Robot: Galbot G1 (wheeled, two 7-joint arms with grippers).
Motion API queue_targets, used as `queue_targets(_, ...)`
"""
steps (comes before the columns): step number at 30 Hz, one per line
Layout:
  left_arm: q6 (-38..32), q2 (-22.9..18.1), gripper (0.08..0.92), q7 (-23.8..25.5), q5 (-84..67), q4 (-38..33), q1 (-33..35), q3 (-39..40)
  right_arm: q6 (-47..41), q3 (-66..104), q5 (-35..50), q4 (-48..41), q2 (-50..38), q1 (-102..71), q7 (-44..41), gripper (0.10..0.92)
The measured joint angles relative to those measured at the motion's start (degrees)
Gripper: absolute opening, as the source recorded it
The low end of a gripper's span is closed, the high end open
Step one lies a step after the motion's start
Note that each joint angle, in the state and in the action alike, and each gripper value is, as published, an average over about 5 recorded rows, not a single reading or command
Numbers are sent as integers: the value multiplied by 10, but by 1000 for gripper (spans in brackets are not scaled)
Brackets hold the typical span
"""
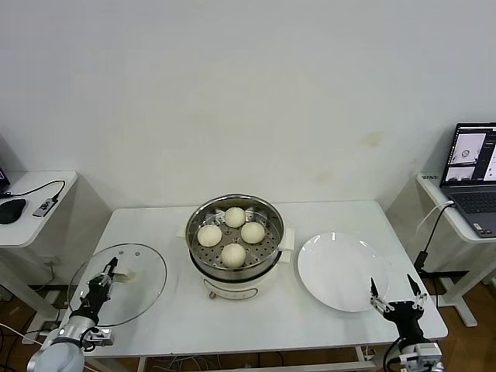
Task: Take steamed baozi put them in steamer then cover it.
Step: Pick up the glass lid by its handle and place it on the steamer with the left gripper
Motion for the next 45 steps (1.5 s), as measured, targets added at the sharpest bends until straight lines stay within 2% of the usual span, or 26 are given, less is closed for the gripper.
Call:
queue_targets(11, 146, 18, 147, 41, -99, -169, 75, -15, 2, -13, -14, 8, -4, -7, -1, 823)
queue_targets(21, 281, 42, 146, 92, -135, -281, 70, 19, 5, -26, -31, 3, 5, -2, 0, 823)
queue_targets(27, 344, 71, 146, 119, -140, -307, 23, 84, 8, -29, -44, -6, 13, 4, 2, 823)
queue_targets(32, 384, 75, 146, 146, -127, -311, -41, 158, 11, -34, -55, -12, 19, 7, 4, 823)
queue_targets(45, 450, 19, 146, 223, -48, -273, -214, 338, 13, -46, -77, -20, 31, 7, 6, 823)
